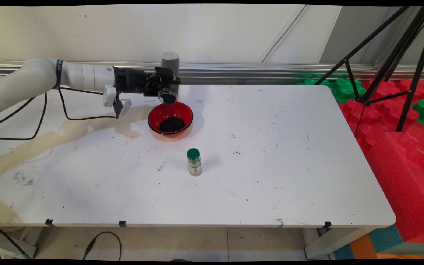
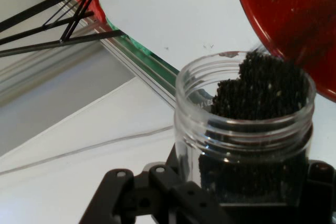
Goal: Pour the black seasoning powder in the red bowl
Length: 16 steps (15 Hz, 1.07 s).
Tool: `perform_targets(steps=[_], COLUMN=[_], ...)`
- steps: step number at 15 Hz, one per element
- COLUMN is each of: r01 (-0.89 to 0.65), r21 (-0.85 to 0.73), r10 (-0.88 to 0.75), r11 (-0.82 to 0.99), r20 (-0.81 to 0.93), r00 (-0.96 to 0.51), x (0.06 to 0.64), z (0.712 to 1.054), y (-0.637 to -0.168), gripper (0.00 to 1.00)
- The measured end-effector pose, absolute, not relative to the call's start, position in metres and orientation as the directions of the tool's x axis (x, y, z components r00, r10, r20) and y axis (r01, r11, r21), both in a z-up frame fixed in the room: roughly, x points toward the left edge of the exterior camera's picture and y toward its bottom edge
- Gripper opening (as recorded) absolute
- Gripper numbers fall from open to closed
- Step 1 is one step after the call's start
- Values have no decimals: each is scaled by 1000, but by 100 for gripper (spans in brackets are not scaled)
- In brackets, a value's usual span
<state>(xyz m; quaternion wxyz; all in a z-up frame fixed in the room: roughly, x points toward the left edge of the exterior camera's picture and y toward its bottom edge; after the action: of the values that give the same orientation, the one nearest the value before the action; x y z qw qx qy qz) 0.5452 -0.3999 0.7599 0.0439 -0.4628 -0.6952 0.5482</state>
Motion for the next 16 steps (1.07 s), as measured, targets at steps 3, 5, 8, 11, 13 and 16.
perform_targets(steps=[3, 5, 8, 11, 13, 16], r01=[574, 560, 531, 497, 469, 410], r21=[-819, -828, -846, -864, -877, -899], r10=[692, 692, 692, 690, 686, 675], r11=[-4, 11, 44, 80, 107, 156], r20=[-416, -398, -358, -312, -276, -206], r00=[-590, -602, -627, -653, -673, -708], x=[548, 549, 552, 555, 557, 560], z=[762, 764, 767, 770, 774, 780], y=[-400, -400, -401, -402, -403, -404], gripper=[0, 0, 0, 0, 0, 0])
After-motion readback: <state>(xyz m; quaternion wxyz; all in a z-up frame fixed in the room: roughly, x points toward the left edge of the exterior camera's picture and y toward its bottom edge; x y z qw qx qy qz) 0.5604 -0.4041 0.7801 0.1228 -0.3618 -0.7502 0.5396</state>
